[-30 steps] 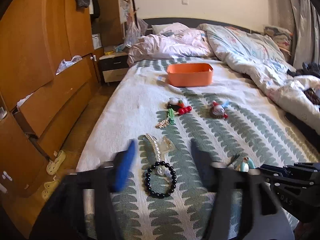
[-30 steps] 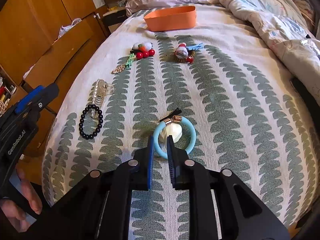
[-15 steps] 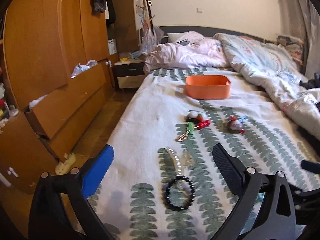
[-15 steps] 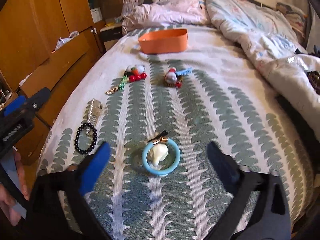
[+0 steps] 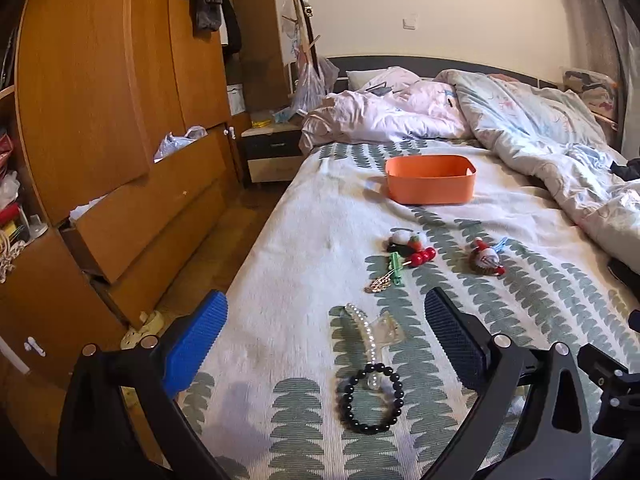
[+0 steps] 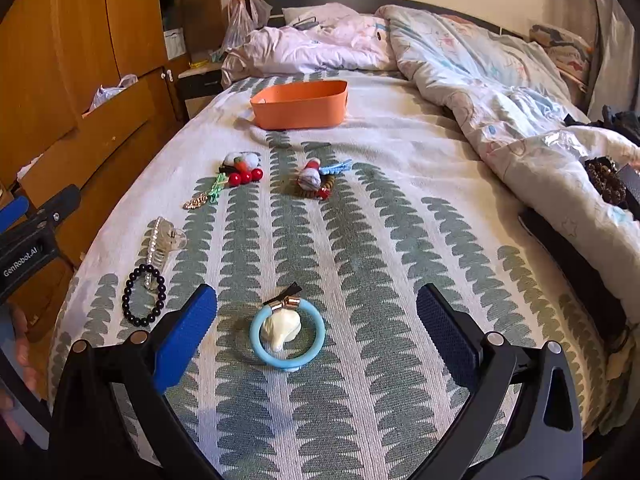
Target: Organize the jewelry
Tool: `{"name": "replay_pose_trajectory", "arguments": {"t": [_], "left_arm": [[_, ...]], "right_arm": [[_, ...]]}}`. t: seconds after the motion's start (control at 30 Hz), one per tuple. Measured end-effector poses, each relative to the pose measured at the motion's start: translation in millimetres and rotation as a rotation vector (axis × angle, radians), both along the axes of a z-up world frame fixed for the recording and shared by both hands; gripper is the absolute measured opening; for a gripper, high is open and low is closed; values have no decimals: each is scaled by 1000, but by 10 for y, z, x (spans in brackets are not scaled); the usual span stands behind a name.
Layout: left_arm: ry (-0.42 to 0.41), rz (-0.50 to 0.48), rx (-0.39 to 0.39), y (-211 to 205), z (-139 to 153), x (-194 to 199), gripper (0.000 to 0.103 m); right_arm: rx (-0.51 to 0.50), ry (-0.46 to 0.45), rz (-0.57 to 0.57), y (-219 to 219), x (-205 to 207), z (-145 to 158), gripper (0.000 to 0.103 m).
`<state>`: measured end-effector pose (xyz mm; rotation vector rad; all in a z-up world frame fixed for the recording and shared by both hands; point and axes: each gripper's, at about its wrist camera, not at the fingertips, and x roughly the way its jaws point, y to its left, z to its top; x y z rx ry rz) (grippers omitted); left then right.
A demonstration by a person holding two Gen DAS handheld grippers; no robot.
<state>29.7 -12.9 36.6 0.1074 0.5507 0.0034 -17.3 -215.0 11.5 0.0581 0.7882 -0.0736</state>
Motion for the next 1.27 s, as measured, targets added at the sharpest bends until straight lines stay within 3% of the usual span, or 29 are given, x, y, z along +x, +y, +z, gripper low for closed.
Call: {"name": "replay_pose_trajectory", "arguments": {"t": [0.17,0.9,1.1,1.27], "left_arm": [[-26,2,4,11,15,5,98],[17,22,-32,102,-155,249,98],[40,-5,-59,115,-183,292,98],[32,14,-37,122,-211,321,98]], "right_arm": [[-2,-2,-23,-30,22,-9,100],[27,-3,-57,-156,178,-153,100],[32,-28,-67,-197,185,-147,100],[33,-55,-97,-296,204,-141,100]]}}
